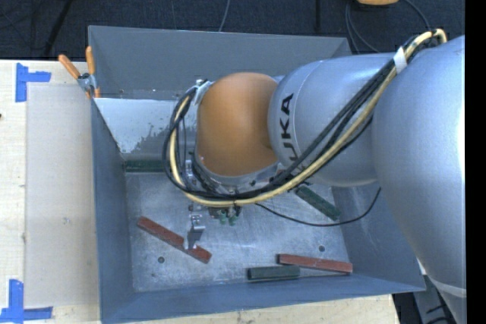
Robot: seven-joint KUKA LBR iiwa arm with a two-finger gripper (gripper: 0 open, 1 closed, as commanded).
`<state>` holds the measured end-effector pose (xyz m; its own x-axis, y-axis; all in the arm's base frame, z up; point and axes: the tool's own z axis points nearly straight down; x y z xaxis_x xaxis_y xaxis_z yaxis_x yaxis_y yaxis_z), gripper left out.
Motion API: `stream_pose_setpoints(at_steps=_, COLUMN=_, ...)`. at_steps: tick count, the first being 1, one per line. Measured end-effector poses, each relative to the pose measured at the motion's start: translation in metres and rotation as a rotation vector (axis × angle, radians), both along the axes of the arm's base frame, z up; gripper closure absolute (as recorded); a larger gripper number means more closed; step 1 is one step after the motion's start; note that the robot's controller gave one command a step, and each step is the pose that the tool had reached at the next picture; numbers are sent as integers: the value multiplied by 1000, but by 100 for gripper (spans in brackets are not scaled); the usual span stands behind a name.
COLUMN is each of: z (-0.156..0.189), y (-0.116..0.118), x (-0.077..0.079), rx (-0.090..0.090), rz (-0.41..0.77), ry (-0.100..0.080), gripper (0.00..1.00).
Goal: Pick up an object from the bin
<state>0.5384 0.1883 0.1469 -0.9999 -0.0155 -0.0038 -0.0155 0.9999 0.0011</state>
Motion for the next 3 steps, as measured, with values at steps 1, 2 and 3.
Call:
stream_pose_setpoints(at_steps=1, z=-73, y=35, x=-2, rx=3, rz=-37, ry=-1, gripper=100)
stream_pose_setpoints(at_steps=2, z=-73, y=35, x=-2, rx=4, rz=-39, ry=-1, gripper=100)
stream_pose_setpoints(at_steps=3, z=-45, y=31, x=1, rx=-2, rz=-60, ry=7, gripper=100)
